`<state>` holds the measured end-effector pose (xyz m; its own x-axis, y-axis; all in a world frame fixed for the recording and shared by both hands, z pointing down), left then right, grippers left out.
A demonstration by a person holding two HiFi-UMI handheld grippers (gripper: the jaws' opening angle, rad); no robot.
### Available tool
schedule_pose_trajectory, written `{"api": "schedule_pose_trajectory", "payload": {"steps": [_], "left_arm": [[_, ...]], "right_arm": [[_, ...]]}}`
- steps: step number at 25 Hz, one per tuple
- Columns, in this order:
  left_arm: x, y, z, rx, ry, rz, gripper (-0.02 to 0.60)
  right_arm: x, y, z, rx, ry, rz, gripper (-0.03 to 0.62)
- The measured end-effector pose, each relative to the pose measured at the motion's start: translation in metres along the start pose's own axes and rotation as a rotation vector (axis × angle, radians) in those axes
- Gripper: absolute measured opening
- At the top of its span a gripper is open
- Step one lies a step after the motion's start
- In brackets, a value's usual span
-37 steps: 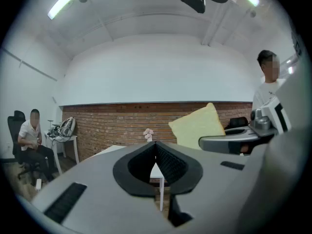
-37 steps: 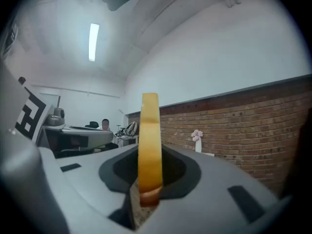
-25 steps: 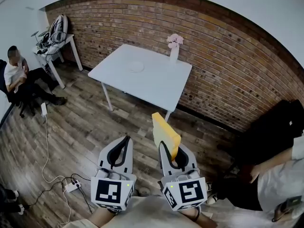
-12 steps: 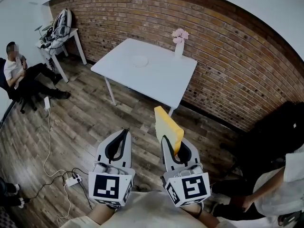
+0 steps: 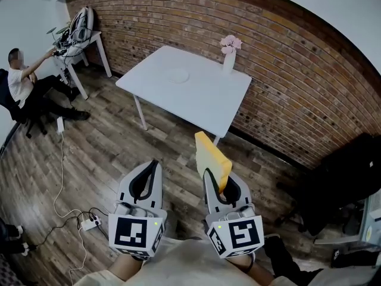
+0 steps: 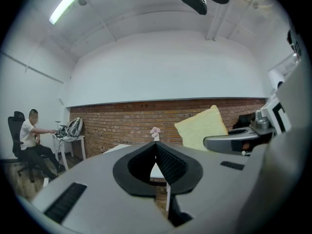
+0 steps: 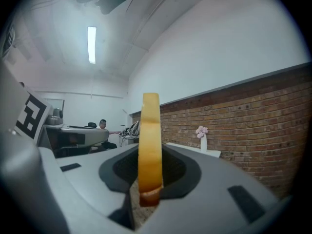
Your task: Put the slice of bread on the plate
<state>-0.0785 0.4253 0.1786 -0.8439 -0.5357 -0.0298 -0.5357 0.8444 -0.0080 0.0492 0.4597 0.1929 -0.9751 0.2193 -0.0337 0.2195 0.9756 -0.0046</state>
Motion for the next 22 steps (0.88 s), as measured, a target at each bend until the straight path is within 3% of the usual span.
{"api": "schedule_pose_trajectory", "payload": {"steps": [12,22], "left_arm": [[0.036,-0.06,-0.014,-0.033,0.011,-0.035,0.009],[0.111,-0.179,-0.025,-0.027,0.007,-0.064,0.009]], "right_arm": [[-0.016,-0.061,-0.007,-0.02,0.043,-0.04,0.092],[-0.05,-0.193,-0.015,0.004,0.047,-0.082,0.092]]}}
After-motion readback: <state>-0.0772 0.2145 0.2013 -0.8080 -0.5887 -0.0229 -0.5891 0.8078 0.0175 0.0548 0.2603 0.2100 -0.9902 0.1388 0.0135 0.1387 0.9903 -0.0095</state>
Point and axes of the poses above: the fingertips, and each gripper's own axes: y backward along the fingers, x to its left, z out of its top, the point moved 1 cm from there along y, backward along the fingers, and after that the axes turned 4 degrees about -x, right-handed, at the moved point
